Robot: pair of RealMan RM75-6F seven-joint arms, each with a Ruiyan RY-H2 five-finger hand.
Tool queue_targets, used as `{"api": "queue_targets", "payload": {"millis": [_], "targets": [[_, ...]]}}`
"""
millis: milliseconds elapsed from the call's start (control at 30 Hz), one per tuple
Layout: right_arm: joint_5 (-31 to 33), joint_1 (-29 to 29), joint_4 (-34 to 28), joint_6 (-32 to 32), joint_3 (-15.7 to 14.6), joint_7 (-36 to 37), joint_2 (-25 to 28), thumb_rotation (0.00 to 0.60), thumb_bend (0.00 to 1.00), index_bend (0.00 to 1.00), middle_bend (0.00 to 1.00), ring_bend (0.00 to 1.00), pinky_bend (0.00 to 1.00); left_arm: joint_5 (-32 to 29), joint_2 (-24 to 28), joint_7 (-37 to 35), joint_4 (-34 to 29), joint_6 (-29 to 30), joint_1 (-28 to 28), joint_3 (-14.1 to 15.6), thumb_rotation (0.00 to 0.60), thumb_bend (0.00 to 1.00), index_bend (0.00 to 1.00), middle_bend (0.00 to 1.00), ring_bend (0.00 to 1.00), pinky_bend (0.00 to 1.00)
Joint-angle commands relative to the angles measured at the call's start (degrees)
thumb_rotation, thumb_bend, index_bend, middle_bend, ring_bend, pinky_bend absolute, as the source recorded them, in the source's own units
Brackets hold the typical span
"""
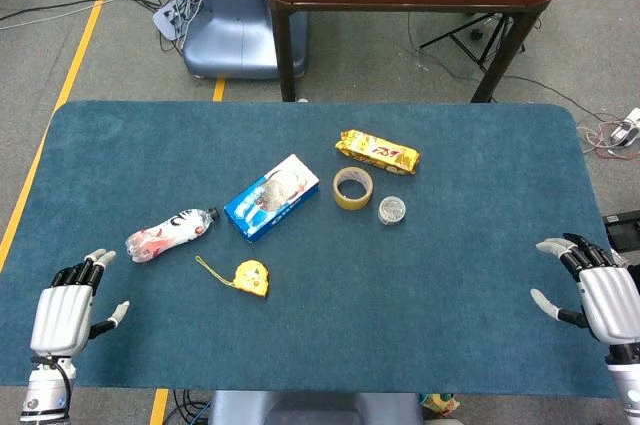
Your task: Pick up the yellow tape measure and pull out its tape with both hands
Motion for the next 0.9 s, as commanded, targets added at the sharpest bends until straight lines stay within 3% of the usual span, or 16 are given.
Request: {"api": "queue_targets", "payload": {"millis": [33, 267, 600, 900], "targets": [[0.11, 0.02, 0.08, -0.19, -0.02, 0.28, -0.23, 0.600, 0.31, 0.29, 0.28, 0.17, 0.22, 0.23, -0.05, 0.04, 0.08, -0.45, 0.08, 0.02, 0.600, 0.25, 0.19, 0.19, 0.26, 0.25], [-0.01, 0.67, -1.17, 0.19, 1.07, 0.34, 0.72, 0.600, 0.31, 0.29, 0.28, 0.17, 0.22, 2.65, 0.61, -1.35, -0.28, -3.15, -1.72, -0.60, 0.600, 0.24, 0.20, 0.19, 0.26, 0.25], [1.75, 1.51, -6.16, 1.61, 4.34, -1.52, 5.48, 0.600, 0.31, 0.29, 0.28, 0.17, 0.22, 5.40, 2.25, 2.02, -2.73, -15.73, -10.53, -2.36, 0.600, 0.25, 0.21, 0.20, 0.26, 0.25], [2.15, 1.15, -6.78, 1.83, 4.42, 0.07, 6.37, 0.600, 0.31, 0.29, 0.28, 0.17, 0.22, 0.36, -1.62, 7.52, -0.13, -28.02, -18.42, -4.24, 0.600, 0.24, 0.17, 0.20, 0.26, 0.25]]}}
